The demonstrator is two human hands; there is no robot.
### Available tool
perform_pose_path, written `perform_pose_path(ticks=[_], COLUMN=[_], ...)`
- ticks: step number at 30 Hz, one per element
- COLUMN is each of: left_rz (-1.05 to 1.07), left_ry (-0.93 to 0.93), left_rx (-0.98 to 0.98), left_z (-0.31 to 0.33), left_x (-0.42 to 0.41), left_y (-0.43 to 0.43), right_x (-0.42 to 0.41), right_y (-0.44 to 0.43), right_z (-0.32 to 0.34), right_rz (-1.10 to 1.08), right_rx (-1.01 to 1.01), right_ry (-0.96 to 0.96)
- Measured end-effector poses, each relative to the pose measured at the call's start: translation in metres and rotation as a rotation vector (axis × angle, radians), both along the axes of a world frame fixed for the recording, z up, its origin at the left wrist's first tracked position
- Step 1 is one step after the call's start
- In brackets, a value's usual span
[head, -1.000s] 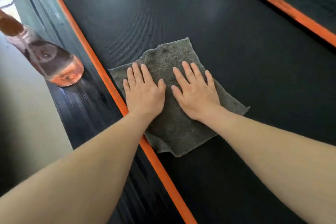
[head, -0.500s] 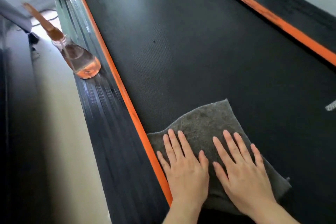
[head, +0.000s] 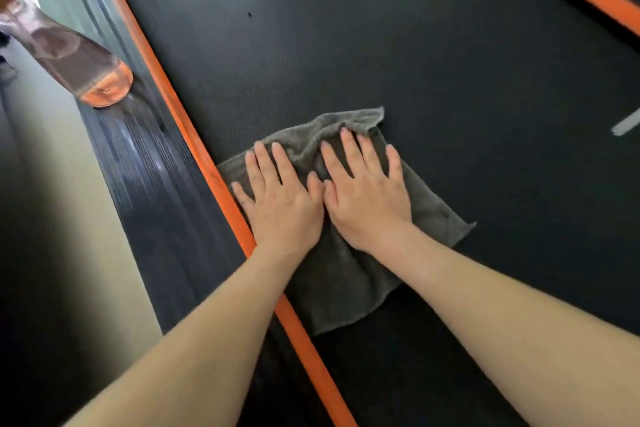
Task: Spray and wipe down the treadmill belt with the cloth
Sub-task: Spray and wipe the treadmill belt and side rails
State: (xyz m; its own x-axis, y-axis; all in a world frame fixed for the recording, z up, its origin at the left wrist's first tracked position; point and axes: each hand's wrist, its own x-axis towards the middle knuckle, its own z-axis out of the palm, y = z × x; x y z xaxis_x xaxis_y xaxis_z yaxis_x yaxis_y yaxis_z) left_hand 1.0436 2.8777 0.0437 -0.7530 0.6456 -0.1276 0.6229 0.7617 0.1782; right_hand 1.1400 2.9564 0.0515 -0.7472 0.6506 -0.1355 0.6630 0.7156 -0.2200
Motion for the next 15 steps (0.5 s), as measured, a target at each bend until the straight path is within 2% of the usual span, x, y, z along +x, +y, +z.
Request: perform_pose_path(ticks=[5,15], left_rz=[0.002,-0.238], left_ry=[-0.021,-0.047], left_rx=[0.013,-0.038], left_z=[0.0,0.003], left_x=[0.021,0.208], left_y=[-0.012,-0.091], right_x=[0.038,0.241], right_y=[-0.009,-0.106], right_z=[0.0,0.007], right_rz=[0.032,-0.069], right_rx=[-0.02,-0.064], right_ry=[0.014,-0.105])
